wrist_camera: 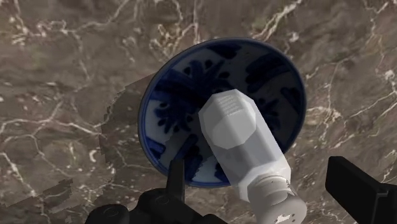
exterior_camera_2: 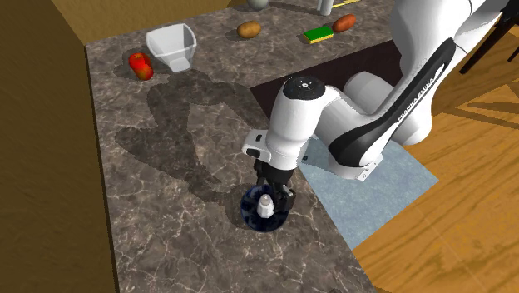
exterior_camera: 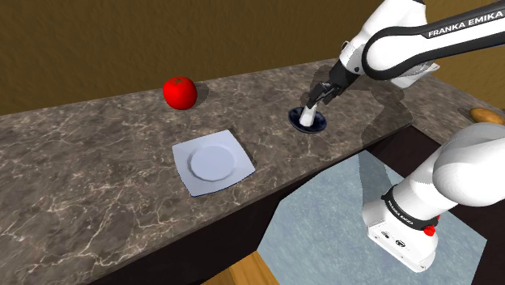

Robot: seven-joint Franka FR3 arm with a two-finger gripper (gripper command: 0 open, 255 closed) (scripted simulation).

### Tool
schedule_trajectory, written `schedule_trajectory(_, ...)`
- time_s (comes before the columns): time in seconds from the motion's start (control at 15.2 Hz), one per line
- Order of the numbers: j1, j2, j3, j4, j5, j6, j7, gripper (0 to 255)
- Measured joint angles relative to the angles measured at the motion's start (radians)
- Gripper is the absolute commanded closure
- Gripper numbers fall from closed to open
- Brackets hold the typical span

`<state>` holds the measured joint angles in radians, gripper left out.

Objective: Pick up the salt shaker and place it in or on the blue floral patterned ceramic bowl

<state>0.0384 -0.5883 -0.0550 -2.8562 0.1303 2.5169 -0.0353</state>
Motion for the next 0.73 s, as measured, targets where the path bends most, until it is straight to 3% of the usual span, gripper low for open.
schedule_trajectory(0.2,-0.003,-0.02,0.001,0.003,-0.003,-0.021,0.003,0)
schedule_trajectory(0.46,-0.021,-0.118,0.003,0.042,-0.022,-0.159,0.014,0)
schedule_trajectory(0.73,-0.024,-0.131,0.002,0.047,-0.024,-0.178,0.013,0)
